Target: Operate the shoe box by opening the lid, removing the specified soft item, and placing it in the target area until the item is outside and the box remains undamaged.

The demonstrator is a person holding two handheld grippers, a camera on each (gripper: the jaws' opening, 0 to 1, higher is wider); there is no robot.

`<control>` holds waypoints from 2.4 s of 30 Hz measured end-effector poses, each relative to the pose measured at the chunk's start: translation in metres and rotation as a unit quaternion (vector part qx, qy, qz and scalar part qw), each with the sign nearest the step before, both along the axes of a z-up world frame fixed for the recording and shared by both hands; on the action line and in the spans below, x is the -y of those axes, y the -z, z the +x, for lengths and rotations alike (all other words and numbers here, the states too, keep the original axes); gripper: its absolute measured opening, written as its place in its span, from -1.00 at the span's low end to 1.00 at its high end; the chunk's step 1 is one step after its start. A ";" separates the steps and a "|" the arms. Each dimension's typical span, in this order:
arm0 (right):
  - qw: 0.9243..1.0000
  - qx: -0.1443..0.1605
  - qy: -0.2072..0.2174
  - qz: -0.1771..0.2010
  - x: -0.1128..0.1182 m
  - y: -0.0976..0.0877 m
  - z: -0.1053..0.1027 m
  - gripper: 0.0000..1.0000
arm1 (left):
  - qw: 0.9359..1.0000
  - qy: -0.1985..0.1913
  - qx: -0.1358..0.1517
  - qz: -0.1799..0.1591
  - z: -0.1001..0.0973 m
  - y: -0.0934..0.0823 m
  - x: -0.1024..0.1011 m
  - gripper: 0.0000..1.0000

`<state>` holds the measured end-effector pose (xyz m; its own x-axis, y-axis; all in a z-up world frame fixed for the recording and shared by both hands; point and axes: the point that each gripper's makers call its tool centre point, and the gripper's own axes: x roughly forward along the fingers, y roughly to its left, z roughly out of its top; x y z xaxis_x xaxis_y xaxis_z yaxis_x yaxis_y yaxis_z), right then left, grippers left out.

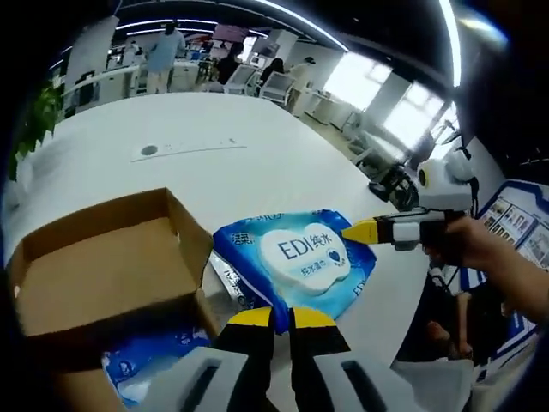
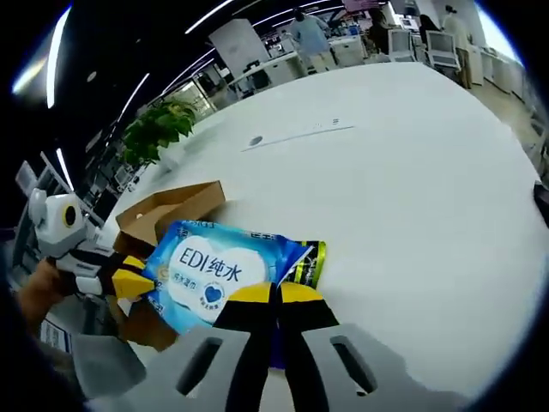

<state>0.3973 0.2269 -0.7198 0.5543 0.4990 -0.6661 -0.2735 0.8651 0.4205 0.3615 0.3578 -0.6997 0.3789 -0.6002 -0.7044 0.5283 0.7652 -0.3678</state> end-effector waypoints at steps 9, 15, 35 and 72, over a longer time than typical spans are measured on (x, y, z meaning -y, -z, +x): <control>1.000 -0.008 -0.003 -0.013 0.001 0.027 0.013 -1.00 | 0.999 0.020 0.000 0.031 0.008 0.011 0.004 -0.88; 1.000 -0.008 0.002 -0.011 0.000 0.037 0.017 -1.00 | 0.998 0.029 0.003 0.048 0.013 0.015 0.004 -0.88; 0.999 -0.016 0.032 -0.018 0.000 0.047 0.018 -1.00 | 0.992 0.075 0.038 0.091 0.004 0.013 0.001 -0.78; 0.994 0.036 -0.013 -0.102 0.010 0.012 -0.002 -0.93 | 0.996 0.028 0.067 0.048 -0.021 -0.031 -0.061 -0.44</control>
<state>0.3955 0.2165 -0.7318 0.5929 0.3726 -0.7139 -0.3196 0.9226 0.2161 0.3404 0.4191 -0.6688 0.4414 -0.5557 -0.7045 0.6113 0.7610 -0.2172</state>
